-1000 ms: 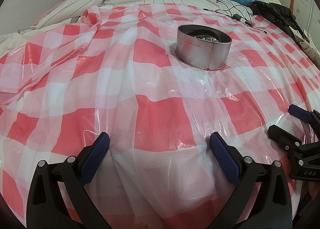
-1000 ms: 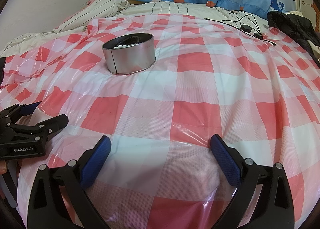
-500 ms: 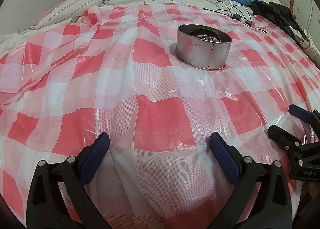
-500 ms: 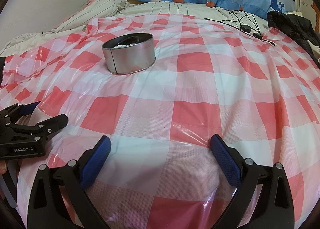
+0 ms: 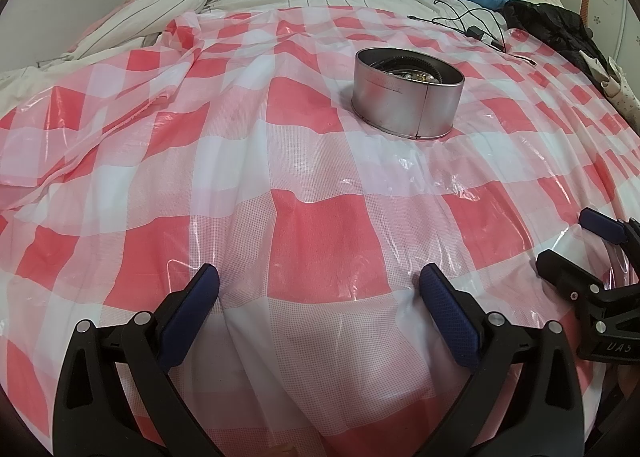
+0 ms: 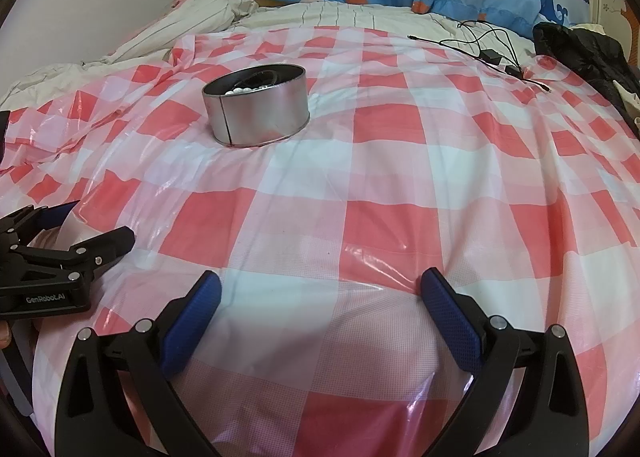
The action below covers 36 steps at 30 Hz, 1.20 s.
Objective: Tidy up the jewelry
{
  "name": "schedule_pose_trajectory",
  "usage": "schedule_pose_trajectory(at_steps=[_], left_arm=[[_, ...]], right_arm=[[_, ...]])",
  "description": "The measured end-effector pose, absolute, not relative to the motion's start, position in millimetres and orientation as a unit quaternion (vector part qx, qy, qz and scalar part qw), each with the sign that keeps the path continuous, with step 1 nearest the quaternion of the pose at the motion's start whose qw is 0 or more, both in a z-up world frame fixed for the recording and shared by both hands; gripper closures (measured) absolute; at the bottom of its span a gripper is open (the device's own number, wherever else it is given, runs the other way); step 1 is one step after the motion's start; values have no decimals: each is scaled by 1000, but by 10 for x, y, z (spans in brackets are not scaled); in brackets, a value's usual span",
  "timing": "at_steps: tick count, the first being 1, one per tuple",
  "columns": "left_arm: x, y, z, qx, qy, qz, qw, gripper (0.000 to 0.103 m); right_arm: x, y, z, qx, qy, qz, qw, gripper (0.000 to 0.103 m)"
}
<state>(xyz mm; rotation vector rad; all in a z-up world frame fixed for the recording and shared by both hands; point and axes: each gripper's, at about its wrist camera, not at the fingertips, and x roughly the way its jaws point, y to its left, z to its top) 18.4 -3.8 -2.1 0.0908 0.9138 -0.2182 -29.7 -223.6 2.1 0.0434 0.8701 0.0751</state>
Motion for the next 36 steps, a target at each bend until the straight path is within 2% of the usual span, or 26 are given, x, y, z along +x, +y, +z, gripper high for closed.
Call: schedule_pose_trajectory(at_steps=[36], left_arm=[[186,-52,-21,45,441,-105,890,7]], right_arm=[[-291,-2220,21,19,422,37,906,7]])
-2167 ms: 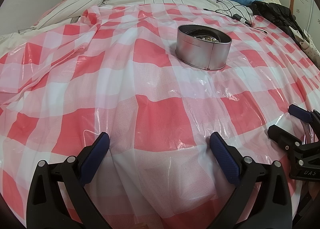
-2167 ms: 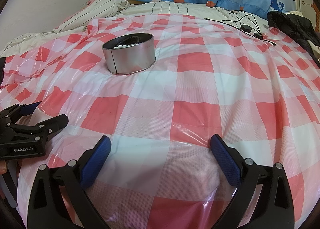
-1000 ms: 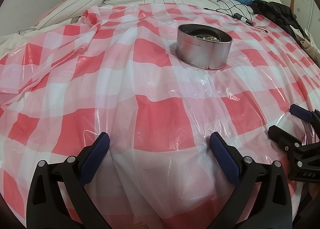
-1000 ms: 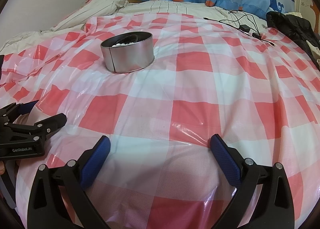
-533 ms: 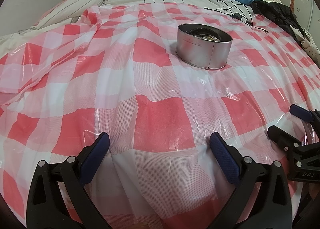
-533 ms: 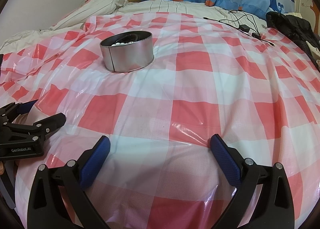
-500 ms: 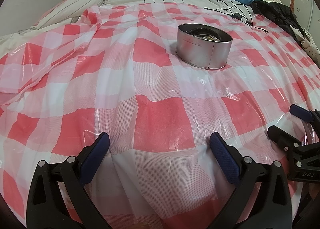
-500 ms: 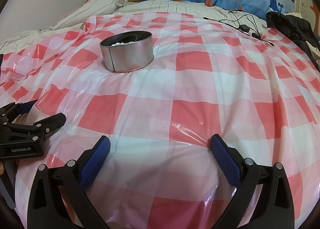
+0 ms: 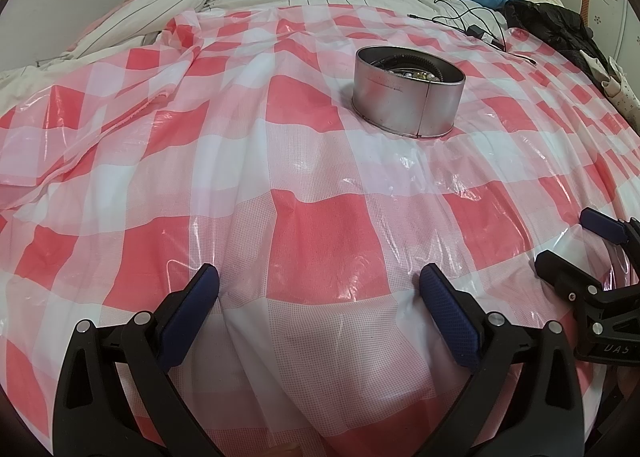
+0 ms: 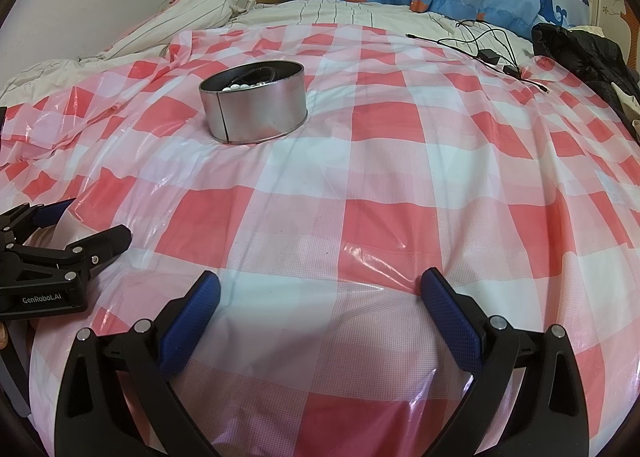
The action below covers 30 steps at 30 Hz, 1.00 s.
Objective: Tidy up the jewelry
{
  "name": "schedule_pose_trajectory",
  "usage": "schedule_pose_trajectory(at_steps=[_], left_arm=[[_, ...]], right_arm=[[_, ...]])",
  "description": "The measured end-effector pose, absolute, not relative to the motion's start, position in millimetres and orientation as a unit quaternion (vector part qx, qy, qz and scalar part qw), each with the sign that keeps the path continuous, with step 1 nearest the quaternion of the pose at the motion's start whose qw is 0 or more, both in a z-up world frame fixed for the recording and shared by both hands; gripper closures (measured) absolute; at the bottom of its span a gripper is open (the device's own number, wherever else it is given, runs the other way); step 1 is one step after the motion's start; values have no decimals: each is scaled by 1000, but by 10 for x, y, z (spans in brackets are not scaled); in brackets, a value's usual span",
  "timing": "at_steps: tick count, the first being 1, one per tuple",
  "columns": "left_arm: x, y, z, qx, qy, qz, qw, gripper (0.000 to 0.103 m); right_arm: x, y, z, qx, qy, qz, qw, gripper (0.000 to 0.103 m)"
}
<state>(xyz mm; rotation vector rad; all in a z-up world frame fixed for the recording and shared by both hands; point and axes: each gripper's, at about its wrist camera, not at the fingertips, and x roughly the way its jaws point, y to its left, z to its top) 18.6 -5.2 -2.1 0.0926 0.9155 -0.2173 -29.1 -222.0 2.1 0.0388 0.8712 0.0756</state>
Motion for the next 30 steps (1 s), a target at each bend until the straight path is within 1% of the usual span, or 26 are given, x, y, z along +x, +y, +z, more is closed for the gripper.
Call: schedule_pose_trajectory(at_steps=[30], left_arm=[[180,-34,-54,44,441,-104,890,6]], right_arm=[[-296,-2248,19,17,422,36,906,7]])
